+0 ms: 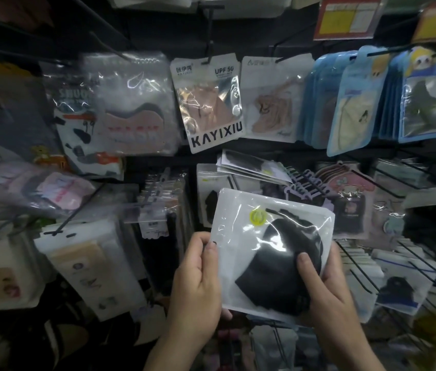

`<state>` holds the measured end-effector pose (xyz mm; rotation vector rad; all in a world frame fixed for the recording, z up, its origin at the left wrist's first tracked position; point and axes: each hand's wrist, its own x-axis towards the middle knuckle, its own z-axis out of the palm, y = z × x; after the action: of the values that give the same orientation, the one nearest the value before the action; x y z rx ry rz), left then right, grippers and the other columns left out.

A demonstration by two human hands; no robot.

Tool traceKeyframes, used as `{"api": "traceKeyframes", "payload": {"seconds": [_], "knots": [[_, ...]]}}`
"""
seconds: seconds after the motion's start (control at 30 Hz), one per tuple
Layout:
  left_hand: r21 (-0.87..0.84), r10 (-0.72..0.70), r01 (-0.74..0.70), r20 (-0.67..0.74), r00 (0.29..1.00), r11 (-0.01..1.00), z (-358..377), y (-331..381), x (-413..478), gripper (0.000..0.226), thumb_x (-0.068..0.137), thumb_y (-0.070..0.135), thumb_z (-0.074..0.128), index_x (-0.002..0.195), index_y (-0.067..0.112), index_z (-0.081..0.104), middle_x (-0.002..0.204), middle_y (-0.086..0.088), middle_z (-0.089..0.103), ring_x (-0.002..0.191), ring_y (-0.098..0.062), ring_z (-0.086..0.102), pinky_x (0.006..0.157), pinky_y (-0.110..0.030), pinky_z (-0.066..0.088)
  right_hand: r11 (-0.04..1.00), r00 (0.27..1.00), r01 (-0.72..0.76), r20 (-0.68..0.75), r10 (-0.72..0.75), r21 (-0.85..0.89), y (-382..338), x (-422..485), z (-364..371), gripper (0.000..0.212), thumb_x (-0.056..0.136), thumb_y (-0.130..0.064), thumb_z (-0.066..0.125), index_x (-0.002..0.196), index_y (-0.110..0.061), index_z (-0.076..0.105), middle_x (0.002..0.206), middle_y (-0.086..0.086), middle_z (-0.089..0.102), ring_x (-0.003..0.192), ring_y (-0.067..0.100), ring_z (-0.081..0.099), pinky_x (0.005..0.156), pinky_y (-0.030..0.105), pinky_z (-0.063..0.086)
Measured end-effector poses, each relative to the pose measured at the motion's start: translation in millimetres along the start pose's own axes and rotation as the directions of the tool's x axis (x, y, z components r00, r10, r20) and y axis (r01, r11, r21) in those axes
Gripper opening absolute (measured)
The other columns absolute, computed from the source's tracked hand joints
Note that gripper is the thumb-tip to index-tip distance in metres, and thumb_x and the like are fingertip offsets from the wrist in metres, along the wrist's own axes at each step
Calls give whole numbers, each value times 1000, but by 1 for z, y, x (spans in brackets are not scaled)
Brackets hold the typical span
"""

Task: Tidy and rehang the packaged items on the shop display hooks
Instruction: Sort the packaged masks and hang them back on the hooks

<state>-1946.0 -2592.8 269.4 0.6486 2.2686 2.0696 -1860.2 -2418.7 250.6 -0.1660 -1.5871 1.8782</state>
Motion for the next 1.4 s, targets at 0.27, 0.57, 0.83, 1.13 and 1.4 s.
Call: {"api": "traceKeyframes", "payload": {"seconds": [0.27,0.57,0.83,1.13,1.4], "knots": [[-11,7,-7,29,1000,1000,7,-3,-6,27,114,31,42,99,30,65,83,-2,67,54,-32,61,43,-39,57,992,982,102,-152,-113,-74,7,-7,-2,41,94,-24,64,135,-29,64,125,2,77,119,21,73,100,37,60],[-44,10,-11,-27,1000,999,13,-3,-7,27,113,30,46,94,23,63,67,5,47,46,-14,51,39,-40,56,992,974,96,-196,-110,-82,17,-4,-6,31,97,-27,62,126,-35,69,125,4,77,122,25,72,106,48,57],[-60,25,-30,-78,997,998,17,-1,-6,21,111,33,51,95,30,64,83,-9,63,54,-20,54,38,-34,51,990,974,108,-192,-123,-86,20,-7,-3,33,96,-26,63,128,-30,65,121,2,77,116,20,73,101,37,59],[111,198,-186,-109,974,976,9,-18,9,27,112,32,52,89,21,62,69,-8,56,56,-26,50,54,-40,42,978,964,97,-228,-138,-183,37,-16,-3,35,93,-35,77,124,-37,59,116,-5,76,110,10,73,89,15,55],[507,225,-330,257,940,796,-28,-18,39,24,101,57,46,94,39,60,79,7,65,71,-14,64,66,-49,56,612,881,397,95,-464,-684,14,13,-4,54,93,-34,77,144,-30,60,138,-12,54,132,3,52,110,16,42]]}}
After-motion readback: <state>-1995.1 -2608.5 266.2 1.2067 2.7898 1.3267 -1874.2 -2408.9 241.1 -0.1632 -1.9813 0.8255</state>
